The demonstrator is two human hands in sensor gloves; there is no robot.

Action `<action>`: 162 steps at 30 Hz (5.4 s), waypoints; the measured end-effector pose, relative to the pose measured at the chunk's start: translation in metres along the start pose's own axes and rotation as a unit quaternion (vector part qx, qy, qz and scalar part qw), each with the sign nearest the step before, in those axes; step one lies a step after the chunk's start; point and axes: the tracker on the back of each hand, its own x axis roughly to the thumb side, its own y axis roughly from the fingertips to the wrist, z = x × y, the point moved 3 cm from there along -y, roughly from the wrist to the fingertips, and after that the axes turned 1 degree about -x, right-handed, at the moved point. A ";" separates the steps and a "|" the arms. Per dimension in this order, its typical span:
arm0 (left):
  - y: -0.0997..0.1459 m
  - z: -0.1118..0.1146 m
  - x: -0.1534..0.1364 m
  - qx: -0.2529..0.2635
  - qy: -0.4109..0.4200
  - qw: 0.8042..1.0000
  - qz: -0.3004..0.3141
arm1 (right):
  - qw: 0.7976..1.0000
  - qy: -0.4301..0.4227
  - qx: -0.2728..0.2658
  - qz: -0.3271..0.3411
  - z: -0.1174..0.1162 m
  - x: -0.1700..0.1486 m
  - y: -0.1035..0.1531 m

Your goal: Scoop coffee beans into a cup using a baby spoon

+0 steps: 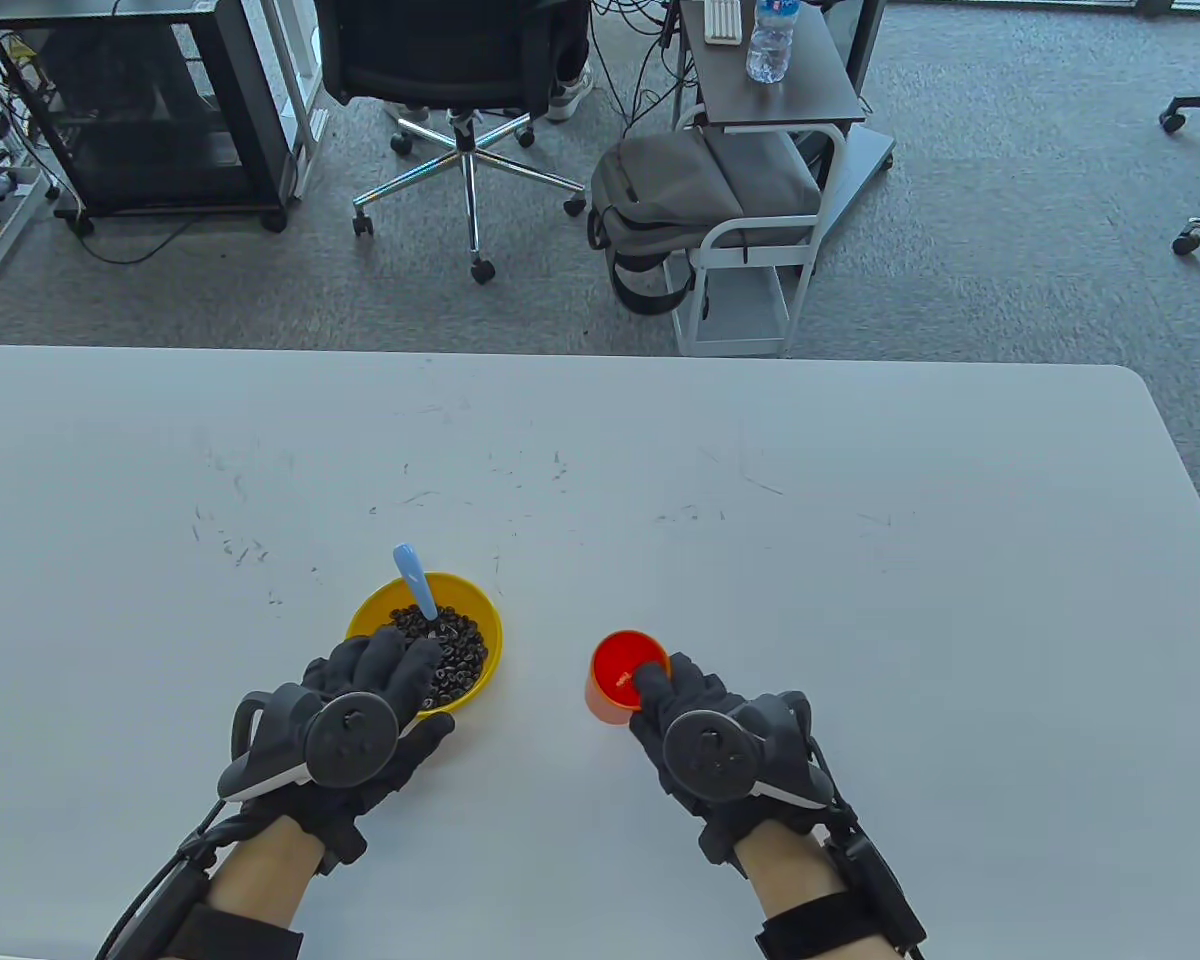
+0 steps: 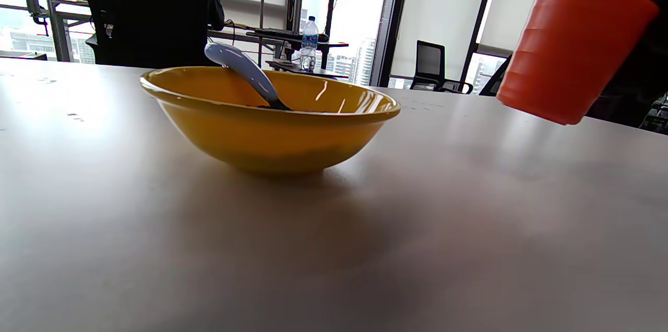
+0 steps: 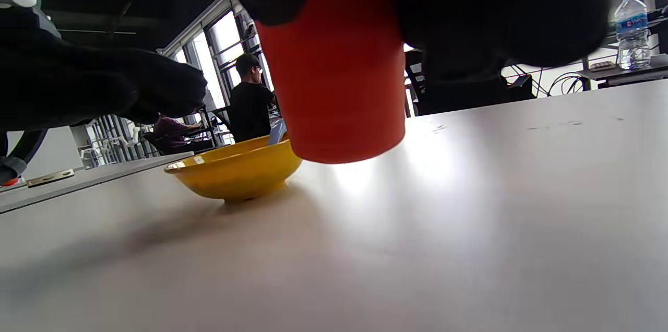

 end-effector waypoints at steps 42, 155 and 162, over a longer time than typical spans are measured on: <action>0.001 0.000 -0.002 0.003 0.013 1.000 -0.002 | 0.998 0.039 0.035 -0.043 0.021 -0.026 0.020; 0.014 0.026 -0.100 0.014 0.336 0.915 -0.222 | 0.986 0.053 0.114 -0.112 0.028 -0.063 0.024; 0.016 0.040 -0.108 0.013 0.419 0.872 -0.253 | 0.987 0.048 0.110 -0.110 0.029 -0.064 0.025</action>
